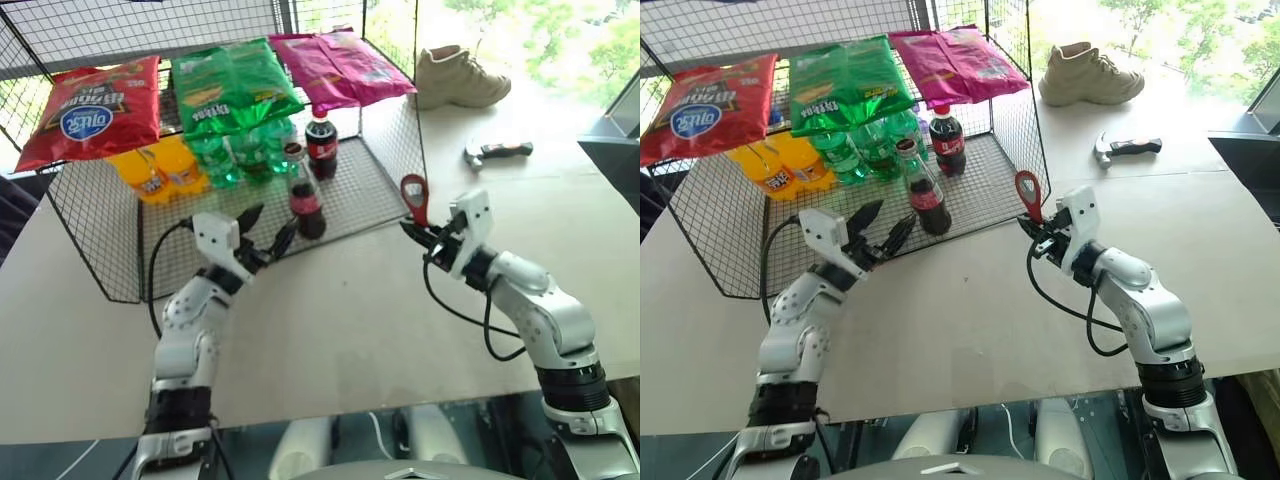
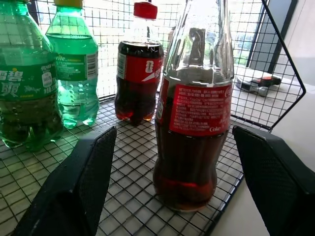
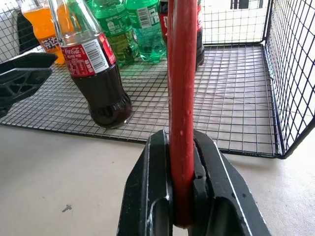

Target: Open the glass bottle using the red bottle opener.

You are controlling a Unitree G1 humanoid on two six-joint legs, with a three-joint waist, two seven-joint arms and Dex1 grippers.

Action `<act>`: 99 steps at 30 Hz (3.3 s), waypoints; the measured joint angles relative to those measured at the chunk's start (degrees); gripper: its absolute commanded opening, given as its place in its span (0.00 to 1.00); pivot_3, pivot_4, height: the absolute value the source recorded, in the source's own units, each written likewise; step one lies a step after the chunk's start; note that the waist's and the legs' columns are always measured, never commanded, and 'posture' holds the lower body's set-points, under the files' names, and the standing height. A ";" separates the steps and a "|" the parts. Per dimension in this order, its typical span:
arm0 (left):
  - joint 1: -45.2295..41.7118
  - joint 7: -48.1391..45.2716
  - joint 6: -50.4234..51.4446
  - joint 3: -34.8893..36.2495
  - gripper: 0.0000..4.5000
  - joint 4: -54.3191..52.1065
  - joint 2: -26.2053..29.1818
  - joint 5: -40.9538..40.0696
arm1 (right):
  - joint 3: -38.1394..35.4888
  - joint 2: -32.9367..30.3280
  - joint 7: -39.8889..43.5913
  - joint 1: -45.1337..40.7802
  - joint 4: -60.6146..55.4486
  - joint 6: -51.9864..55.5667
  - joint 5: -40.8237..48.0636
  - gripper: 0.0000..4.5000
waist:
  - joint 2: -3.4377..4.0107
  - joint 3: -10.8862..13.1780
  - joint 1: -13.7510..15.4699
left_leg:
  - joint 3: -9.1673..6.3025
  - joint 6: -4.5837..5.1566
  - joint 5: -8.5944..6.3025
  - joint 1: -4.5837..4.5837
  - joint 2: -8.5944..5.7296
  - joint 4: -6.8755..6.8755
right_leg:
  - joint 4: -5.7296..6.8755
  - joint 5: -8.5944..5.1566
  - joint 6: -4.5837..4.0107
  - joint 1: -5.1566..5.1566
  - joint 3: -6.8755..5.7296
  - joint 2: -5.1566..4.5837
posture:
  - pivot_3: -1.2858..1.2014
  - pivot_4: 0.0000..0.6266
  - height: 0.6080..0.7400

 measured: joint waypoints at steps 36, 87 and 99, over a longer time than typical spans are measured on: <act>-15.32 -8.96 0.76 -5.98 0.63 12.22 -2.63 1.11 | -0.44 1.69 -0.78 1.85 -0.38 -1.66 -4.94 0.00 | -0.03 0.00 -1.21 | -0.10 -0.03 0.03 -0.62 -0.03 0.19 | 0.27 0.01 0.01 -0.61 0.01 0.05 | 0.52 0.24 1.00; -3.56 -7.33 7.98 -11.59 0.51 -10.84 -0.58 -1.35 | -0.25 2.75 0.45 0.65 3.24 -3.90 -6.93 0.00 | 0.00 -0.04 -1.25 | 0.00 -0.01 0.02 -0.71 -0.03 0.84 | 0.66 0.07 0.07 -0.63 0.12 0.10 | 0.52 0.24 1.00; -2.97 -7.64 6.80 -11.64 0.50 -10.84 -0.17 -0.89 | 4.70 1.12 1.61 -0.76 3.29 -6.92 -12.07 0.00 | 0.00 -0.05 -1.31 | 0.03 -0.01 0.02 -0.67 -0.03 0.86 | 0.71 0.07 0.07 -0.63 0.15 0.11 | 0.52 0.24 1.00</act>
